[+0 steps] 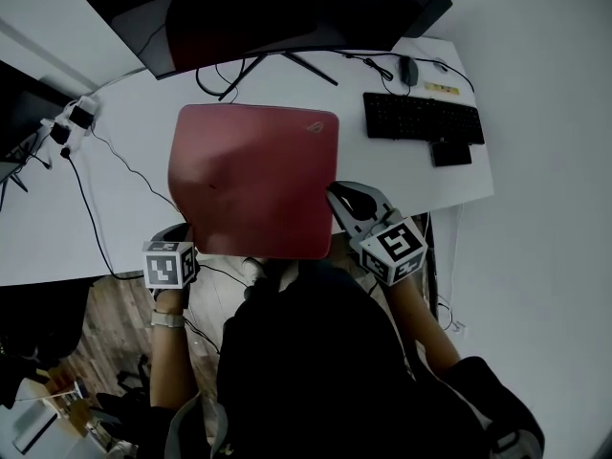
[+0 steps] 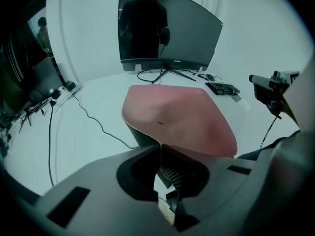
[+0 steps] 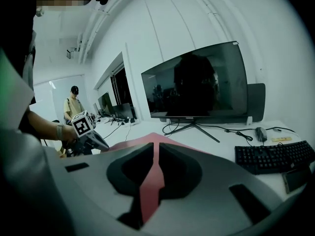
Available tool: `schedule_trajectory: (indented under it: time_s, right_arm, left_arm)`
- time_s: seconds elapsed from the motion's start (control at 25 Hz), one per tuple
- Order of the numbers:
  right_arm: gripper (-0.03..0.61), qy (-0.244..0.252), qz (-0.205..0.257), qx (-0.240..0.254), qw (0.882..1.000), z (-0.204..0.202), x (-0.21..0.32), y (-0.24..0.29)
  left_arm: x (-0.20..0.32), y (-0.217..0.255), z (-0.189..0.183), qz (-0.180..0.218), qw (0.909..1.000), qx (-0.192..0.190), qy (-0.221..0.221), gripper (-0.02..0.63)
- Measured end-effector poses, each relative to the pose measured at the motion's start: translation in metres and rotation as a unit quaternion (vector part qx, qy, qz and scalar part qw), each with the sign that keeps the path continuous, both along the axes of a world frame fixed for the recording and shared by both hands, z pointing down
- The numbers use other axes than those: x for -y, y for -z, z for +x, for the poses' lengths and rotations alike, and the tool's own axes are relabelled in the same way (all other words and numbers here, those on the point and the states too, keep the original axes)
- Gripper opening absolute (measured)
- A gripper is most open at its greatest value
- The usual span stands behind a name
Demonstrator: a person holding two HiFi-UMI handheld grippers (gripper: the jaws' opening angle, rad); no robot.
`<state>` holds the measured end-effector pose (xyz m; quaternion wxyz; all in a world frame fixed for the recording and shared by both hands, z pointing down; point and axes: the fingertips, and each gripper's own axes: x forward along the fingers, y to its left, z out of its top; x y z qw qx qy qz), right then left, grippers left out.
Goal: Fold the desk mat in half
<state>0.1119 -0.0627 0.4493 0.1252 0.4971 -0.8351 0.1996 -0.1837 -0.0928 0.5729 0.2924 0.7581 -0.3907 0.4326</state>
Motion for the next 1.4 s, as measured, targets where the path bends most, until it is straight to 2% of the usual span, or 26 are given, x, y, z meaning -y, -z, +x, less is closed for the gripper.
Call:
schedule_trajectory:
  time_s: [0.52,0.88,1.4]
  right_arm:
    - [0.041,0.033,-0.004,0.022,0.999,0.052,0.033,-0.006]
    - [0.041,0.046,-0.005,0.032,0.998,0.092,0.042,-0.013]
    - [0.041,0.041,-0.02,0.048,0.998,0.131,0.031,-0.028]
  left_arm:
    - [0.018,0.008,0.071,0.0,0.9998,-0.009,0.02,0.026]
    - [0.024,0.008,0.118,0.001,0.9995,0.003,0.032,0.025]
    - [0.044,0.027,0.192,0.016,0.9998,-0.01,-0.011,0.025]
